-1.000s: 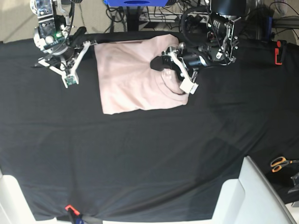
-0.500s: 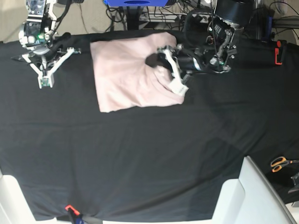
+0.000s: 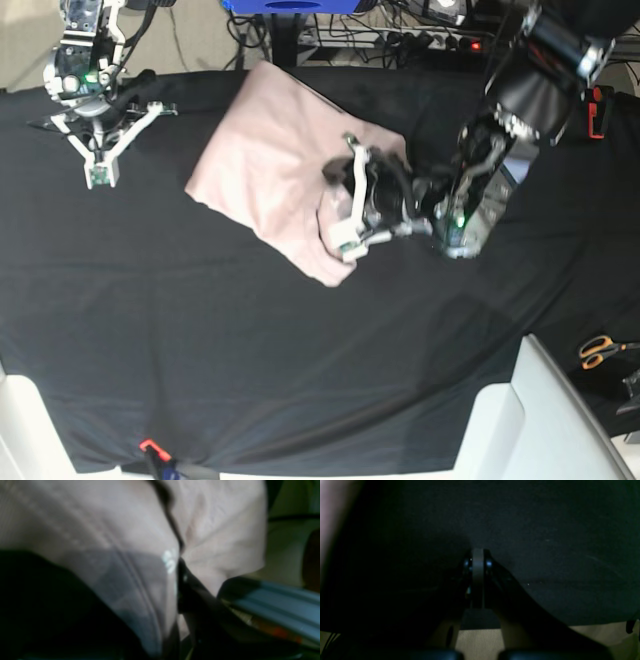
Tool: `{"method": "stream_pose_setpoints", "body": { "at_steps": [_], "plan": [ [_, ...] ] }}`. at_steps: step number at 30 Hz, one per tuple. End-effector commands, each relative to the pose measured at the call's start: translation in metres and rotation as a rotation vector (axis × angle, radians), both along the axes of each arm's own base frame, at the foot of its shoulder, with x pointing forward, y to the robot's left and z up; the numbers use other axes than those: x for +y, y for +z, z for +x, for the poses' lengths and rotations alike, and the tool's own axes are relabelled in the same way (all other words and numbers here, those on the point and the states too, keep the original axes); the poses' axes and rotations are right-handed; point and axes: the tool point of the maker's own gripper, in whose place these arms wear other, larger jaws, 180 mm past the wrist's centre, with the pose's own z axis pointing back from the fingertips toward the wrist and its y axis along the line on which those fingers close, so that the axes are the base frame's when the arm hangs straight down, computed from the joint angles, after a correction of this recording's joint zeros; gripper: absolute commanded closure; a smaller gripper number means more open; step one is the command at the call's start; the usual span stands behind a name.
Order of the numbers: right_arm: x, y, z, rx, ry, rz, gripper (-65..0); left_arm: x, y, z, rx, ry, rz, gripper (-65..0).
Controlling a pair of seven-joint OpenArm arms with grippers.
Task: Fold the T-shirt properly
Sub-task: 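Drag the folded shirt with the left gripper toward the table center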
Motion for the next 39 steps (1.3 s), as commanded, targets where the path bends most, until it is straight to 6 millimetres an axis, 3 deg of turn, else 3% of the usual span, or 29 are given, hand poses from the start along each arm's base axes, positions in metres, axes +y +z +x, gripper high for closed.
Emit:
{"method": "stream_pose_setpoints", "body": {
  "at_steps": [1,5,12,18,23,32,39],
  "plan": [
    [-0.003,0.007,0.006,-0.033,-0.002,-0.009,0.0,-0.006,0.017,0.023,-0.056,-0.016,-0.017,0.0],
    [-0.003,0.007,0.006,-0.032,-0.003,-0.009,0.0,-0.014,0.020,0.041,-0.090,-0.127,0.055,0.0],
    [-0.004,0.007,0.006,-0.032,-0.004,-0.010,0.0,-0.048,0.029,0.063,-0.180,-0.338,0.173,0.0],
    [-0.004,0.007,0.006,-0.034,-0.008,-0.011,0.0,-0.064,0.018,0.081,-0.324,-0.475,0.363,0.0],
    [-0.005,0.007,0.006,-0.035,-0.011,-0.012,0.0,-0.074,0.011,0.083,-0.398,-0.640,0.453,0.0],
    [-0.005,0.007,0.007,-0.036,-0.011,-0.011,0.0,-0.079,0.003,0.096,-0.464,-0.669,0.487,0.0],
    [-0.005,0.007,0.009,-0.040,-0.010,-0.012,0.0,-0.100,0.013,0.098,-0.504,-0.676,0.426,0.0]
  ]
}}
